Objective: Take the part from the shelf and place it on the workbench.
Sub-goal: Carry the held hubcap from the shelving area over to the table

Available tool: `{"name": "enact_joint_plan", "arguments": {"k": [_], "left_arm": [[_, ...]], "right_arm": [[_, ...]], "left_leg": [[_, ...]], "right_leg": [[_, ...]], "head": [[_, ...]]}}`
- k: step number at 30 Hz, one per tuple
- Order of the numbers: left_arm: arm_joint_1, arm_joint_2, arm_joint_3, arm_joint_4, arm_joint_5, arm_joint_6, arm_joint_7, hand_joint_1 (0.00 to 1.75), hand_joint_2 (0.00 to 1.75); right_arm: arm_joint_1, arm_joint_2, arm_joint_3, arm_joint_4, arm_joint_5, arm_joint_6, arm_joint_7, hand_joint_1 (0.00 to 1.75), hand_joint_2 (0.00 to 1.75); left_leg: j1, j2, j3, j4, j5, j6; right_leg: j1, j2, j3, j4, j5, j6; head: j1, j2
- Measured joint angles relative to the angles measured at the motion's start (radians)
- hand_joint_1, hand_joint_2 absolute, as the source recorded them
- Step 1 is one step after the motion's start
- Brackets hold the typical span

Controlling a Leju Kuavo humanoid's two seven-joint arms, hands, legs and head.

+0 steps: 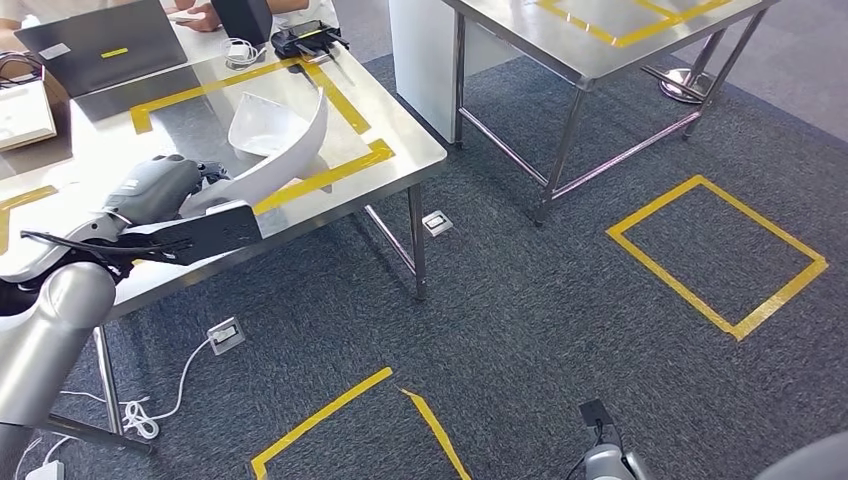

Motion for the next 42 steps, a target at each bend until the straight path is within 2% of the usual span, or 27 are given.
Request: {"name": "enact_joint_plan", "arguments": {"k": [3, 6, 8, 10, 11, 12, 13, 14, 15, 16, 17, 19, 21, 22, 23, 25, 26, 27, 28, 30, 31, 32, 34, 36, 38, 41, 42], "left_arm": [[-0.002, 0.018, 0.0, 0.014, -0.026, 0.016, 0.029, 1.75, 1.75], [-0.007, 0.032, 0.003, 0.023, -0.043, 0.029, 0.052, 1.75, 1.75], [-0.011, 0.039, 0.007, 0.031, -0.048, 0.033, 0.061, 1.75, 1.75], [-0.011, 0.047, 0.01, 0.043, -0.053, 0.036, 0.069, 1.75, 1.75], [-0.007, 0.052, 0.011, 0.049, -0.055, 0.036, 0.073, 1.75, 1.75], [-0.004, 0.058, 0.012, 0.054, -0.057, 0.036, 0.076, 1.75, 1.75], [-0.002, 0.065, 0.013, 0.059, -0.059, 0.037, 0.077, 1.75, 1.75], [-0.001, 0.072, 0.015, 0.063, -0.06, 0.037, 0.078, 1.75, 1.75], [-0.001, 0.078, 0.017, 0.066, -0.061, 0.038, 0.079, 1.75, 1.75], [-0.002, 0.084, 0.019, 0.069, -0.063, 0.038, 0.079, 1.75, 1.75], [-0.003, 0.089, 0.021, 0.071, -0.065, 0.038, 0.081, 1.75, 1.75], [-0.004, 0.098, 0.024, 0.075, -0.072, 0.039, 0.086, 1.75, 1.75], [-0.005, 0.11, 0.025, 0.077, -0.078, 0.039, 0.089, 1.75, 1.75], [-0.006, 0.117, 0.027, 0.078, -0.079, 0.039, 0.089, 1.75, 1.75], [-0.006, 0.124, 0.028, 0.079, -0.08, 0.039, 0.089, 1.75, 1.75], [-0.005, 0.137, 0.031, 0.083, -0.08, 0.039, 0.088, 1.75, 1.75], [-0.002, 0.142, 0.031, 0.086, -0.08, 0.039, 0.087, 1.75, 1.75], [0.001, 0.147, 0.031, 0.088, -0.081, 0.039, 0.085, 1.75, 1.75], [0.003, 0.151, 0.032, 0.09, -0.081, 0.039, 0.084, 1.75, 1.75], [0.003, 0.16, 0.033, 0.092, -0.082, 0.04, 0.082, 1.75, 1.75], [0.001, 0.163, 0.034, 0.092, -0.082, 0.041, 0.082, 1.75, 1.75], [-0.001, 0.165, 0.036, 0.092, -0.082, 0.042, 0.083, 1.75, 1.75], [-0.004, 0.168, 0.038, 0.092, -0.084, 0.042, 0.087, 1.75, 1.75], [-0.005, 0.17, 0.04, 0.091, -0.085, 0.042, 0.09, 1.75, 1.75], [-0.009, 0.172, 0.042, 0.091, -0.087, 0.042, 0.091, 1.75, 1.75], [-0.006, 0.173, 0.047, 0.094, -0.09, 0.042, 0.094, 1.75, 1.75], [-0.002, 0.174, 0.047, 0.096, -0.091, 0.042, 0.096, 1.75, 1.75]], "right_arm": [[0.0, 0.0, 0.0, 0.0, 0.0, 0.0, 0.0, 0.0, 0.0], [0.0, 0.0, 0.0, 0.0, -0.002, -0.001, 0.0, 0.0, 0.0], [0.001, -0.002, -0.001, 0.0, -0.003, -0.001, 0.0, 0.0, 0.0], [0.001, -0.005, -0.001, 0.0, -0.002, -0.002, 0.0, 0.0, 0.0], [0.001, -0.007, -0.001, 0.0, -0.001, -0.001, 0.001, 0.0, 0.0], [0.002, -0.008, -0.001, 0.0, 0.0, -0.001, 0.002, 0.0, 0.0], [0.002, -0.009, -0.001, 0.0, 0.002, -0.001, 0.002, 0.0, 0.0], [0.003, -0.011, -0.001, -0.001, 0.003, -0.001, 0.002, 0.0, 0.0], [0.003, -0.012, -0.001, -0.001, 0.003, 0.0, 0.002, 0.0, 0.0], [0.002, -0.012, -0.001, -0.001, 0.004, 0.0, 0.001, 0.0, 0.0], [0.002, -0.012, -0.001, -0.001, 0.005, 0.001, 0.001, 0.0, 0.0], [0.002, -0.011, -0.001, -0.001, 0.009, 0.003, 0.0, 0.0, 0.0], [0.002, -0.01, -0.001, -0.001, 0.012, 0.006, -0.001, 0.0, 0.0], [0.002, -0.01, -0.001, -0.001, 0.014, 0.008, -0.001, 0.0, 0.0], [0.002, -0.01, -0.001, -0.001, 0.014, 0.008, -0.001, 0.0, 0.0], [0.002, -0.01, -0.001, -0.001, 0.015, 0.009, 0.0, 0.0, 0.0], [0.002, -0.01, -0.001, -0.001, 0.016, 0.009, 0.0, 0.0, 0.0], [0.002, -0.01, -0.001, -0.001, 0.016, 0.009, 0.001, 0.0, 0.0], [0.003, -0.01, -0.001, -0.001, 0.016, 0.01, 0.002, 0.0, 0.0], [0.003, -0.009, -0.001, -0.001, 0.018, 0.01, 0.002, 0.0, 0.0], [0.003, -0.007, -0.001, -0.001, 0.02, 0.01, 0.002, 0.0, 0.0], [0.002, -0.006, -0.001, -0.001, 0.021, 0.01, 0.002, 0.0, 0.0], [0.001, -0.003, -0.001, -0.001, 0.023, 0.011, 0.002, 0.0, 0.0], [0.001, -0.003, -0.001, -0.002, 0.023, 0.01, 0.002, 0.0, 0.0], [0.0, -0.002, -0.001, -0.002, 0.022, 0.01, 0.002, 0.0, 0.0], [0.001, -0.006, -0.001, -0.002, 0.022, 0.009, 0.002, 0.0, 0.0], [0.002, -0.007, -0.001, -0.002, 0.022, 0.009, 0.003, 0.0, 0.0]], "left_leg": [[-0.002, 0.0, -0.003, 0.003, -0.002, 0.002], [0.004, 0.003, 0.017, -0.026, 0.011, 0.0], [0.011, 0.005, 0.031, -0.046, 0.024, -0.001], [0.011, 0.005, 0.032, -0.045, 0.022, 0.002], [0.011, 0.005, 0.032, -0.041, 0.019, 0.001], [0.012, 0.005, 0.032, -0.036, 0.015, -0.001], [0.015, 0.005, 0.032, -0.029, 0.009, -0.004], [0.018, 0.005, 0.031, -0.019, 0.001, -0.01], [0.019, 0.005, 0.03, -0.01, -0.007, -0.017], [0.018, 0.005, 0.027, 0.0, -0.015, -0.025], [0.016, 0.004, 0.024, 0.007, -0.022, -0.032], [0.013, 0.002, 0.022, 0.007, -0.03, -0.042], [0.016, 0.001, 0.025, 0.011, -0.039, -0.051], [0.017, -0.001, 0.016, 0.034, -0.051, -0.054], [0.017, -0.003, -0.006, 0.079, -0.072, -0.057], [0.017, -0.006, -0.083, 0.211, -0.119, -0.058], [0.017, -0.006, -0.122, 0.266, -0.129, -0.056], [0.016, -0.007, -0.146, 0.29, -0.12, -0.052], [0.014, -0.008, -0.151, 0.275, -0.091, -0.045], [0.005, -0.013, -0.114, 0.151, 0.002, -0.021], [-0.001, -0.015, -0.088, 0.089, 0.036, -0.007], [-0.007, -0.018, -0.067, 0.04, 0.054, 0.004], [-0.015, -0.02, -0.046, 0.003, 0.049, 0.015], [-0.014, -0.02, -0.024, -0.021, 0.044, 0.017], [-0.009, -0.019, 0.002, -0.036, 0.037, 0.021], [-0.007, -0.019, 0.024, -0.039, 0.016, 0.023], [-0.007, -0.02, 0.032, -0.037, 0.007, 0.022]], "right_leg": [[-0.001, 0.0, 0.001, -0.003, 0.001, 0.004], [0.002, -0.002, 0.006, -0.006, 0.0, 0.014], [0.003, -0.003, -0.023, 0.057, -0.035, 0.019], [0.005, -0.003, -0.083, 0.177, -0.087, 0.026], [0.005, -0.003, -0.107, 0.221, -0.097, 0.029], [0.004, -0.004, -0.116, 0.232, -0.089, 0.031], [0.003, -0.005, -0.106, 0.205, -0.064, 0.034], [0.001, -0.007, -0.078, 0.143, -0.03, 0.037], [0.001, -0.01, -0.05, 0.085, -0.009, 0.038], [0.001, -0.01, -0.027, 0.04, 0.003, 0.033], [0.002, -0.01, -0.014, 0.016, 0.002, 0.025], [0.006, -0.006, -0.011, 0.015, -0.009, 0.001], [0.005, -0.004, -0.004, 0.014, -0.014, -0.014], [0.004, -0.002, 0.001, 0.013, -0.017, -0.021], [0.004, -0.001, 0.007, 0.011, -0.02, -0.027], [0.008, 0.002, 0.017, 0.01, -0.029, -0.035], [0.011, 0.004, 0.023, 0.01, -0.034, -0.037], [0.013, 0.007, 0.029, 0.01, -0.04, -0.038], [0.017, 0.009, 0.038, 0.01, -0.046, -0.039], [0.022, 0.014, 0.06, 0.007, -0.062, -0.039], [0.025, 0.015, 0.07, 0.004, -0.069, -0.037], [0.024, 0.015, 0.077, 0.0, -0.074, -0.033], [0.02, 0.015, 0.085, -0.005, -0.072, -0.02], [0.017, 0.012, 0.087, 0.004, -0.067, -0.01], [0.017, 0.005, 0.056, 0.062, -0.077, -0.005], [0.018, 0.0, -0.063, 0.223, -0.13, 0.005], [0.017, -0.001, -0.093, 0.248, -0.137, 0.009]], "head": [[0.0, 0.0], [0.001, 0.0], [0.004, 0.0], [0.008, 0.0], [0.009, 0.0], [0.009, 0.0], [0.01, 0.0], [0.01, 0.0], [0.01, 0.0], [0.011, 0.0], [0.011, 0.0], [0.01, 0.0], [0.008, 0.0], [0.006, 0.0], [0.005, 0.0], [0.004, 0.0], [0.004, 0.0], [0.004, 0.0], [0.004, 0.0], [0.004, 0.0], [0.005, 0.0], [0.005, 0.0], [0.007, 0.0], [0.008, 0.0], [0.007, 0.0], [0.009, 0.0], [0.009, 0.0]]}}
